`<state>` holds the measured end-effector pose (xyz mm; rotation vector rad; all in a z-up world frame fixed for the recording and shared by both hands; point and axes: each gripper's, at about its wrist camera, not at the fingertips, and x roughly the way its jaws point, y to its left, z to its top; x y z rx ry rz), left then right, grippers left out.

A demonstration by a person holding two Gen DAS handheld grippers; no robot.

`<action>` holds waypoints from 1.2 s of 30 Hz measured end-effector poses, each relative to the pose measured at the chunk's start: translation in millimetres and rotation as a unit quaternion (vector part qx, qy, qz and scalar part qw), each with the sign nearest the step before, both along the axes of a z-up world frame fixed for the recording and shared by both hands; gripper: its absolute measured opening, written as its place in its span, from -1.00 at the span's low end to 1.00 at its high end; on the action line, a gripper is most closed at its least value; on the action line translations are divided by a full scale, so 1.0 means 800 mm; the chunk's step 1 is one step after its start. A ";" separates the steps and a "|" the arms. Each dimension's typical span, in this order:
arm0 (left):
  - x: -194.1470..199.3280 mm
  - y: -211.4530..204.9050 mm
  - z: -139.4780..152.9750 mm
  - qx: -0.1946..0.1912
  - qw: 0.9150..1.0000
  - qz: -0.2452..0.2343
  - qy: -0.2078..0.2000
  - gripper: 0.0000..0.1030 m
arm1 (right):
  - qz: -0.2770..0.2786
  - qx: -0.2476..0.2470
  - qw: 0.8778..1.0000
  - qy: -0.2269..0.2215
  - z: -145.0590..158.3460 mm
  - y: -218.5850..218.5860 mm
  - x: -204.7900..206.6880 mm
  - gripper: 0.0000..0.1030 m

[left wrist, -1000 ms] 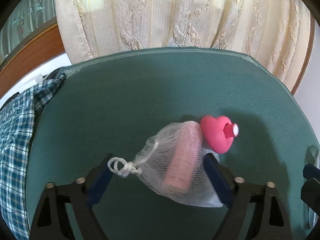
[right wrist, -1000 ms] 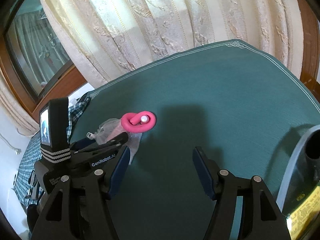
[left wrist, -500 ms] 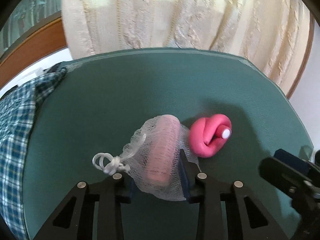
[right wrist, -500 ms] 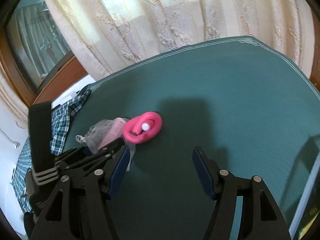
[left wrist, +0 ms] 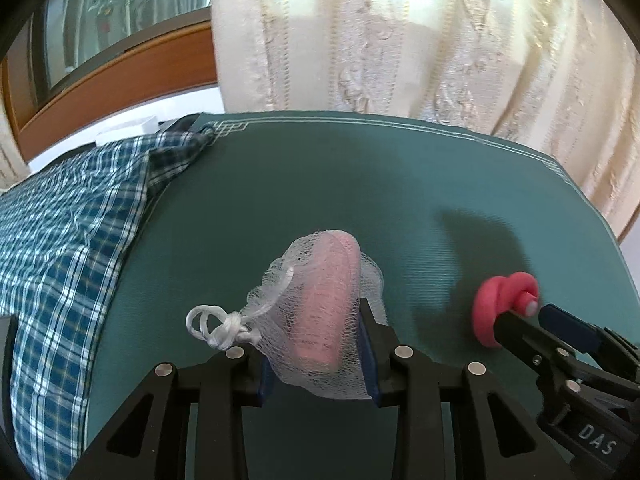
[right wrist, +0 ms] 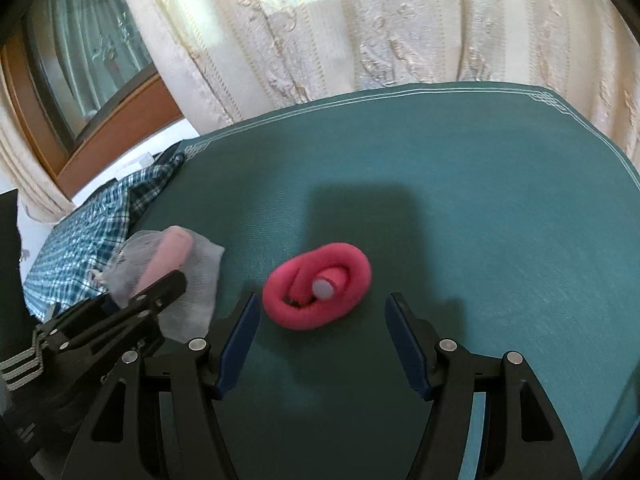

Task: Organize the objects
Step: 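Grasp the second pink foam curler with the right tool while the left tool holds the mesh bag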

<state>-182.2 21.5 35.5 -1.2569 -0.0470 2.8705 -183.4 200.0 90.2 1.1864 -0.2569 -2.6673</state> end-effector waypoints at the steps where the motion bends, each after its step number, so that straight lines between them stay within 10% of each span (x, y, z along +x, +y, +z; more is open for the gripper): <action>1: -0.001 -0.001 -0.001 0.001 1.000 0.003 -0.001 -0.30 | 0.002 0.004 1.000 0.000 -0.001 -0.003 -0.003 0.30; 20: 0.003 0.008 -0.008 -0.002 1.000 -0.012 -0.002 -0.30 | 0.008 0.051 0.999 0.010 -0.015 -0.019 -0.020 0.21; 36: 0.021 0.034 0.000 -0.008 0.999 -0.046 0.013 -0.30 | 0.012 0.033 0.999 0.004 -0.008 0.007 0.068 0.20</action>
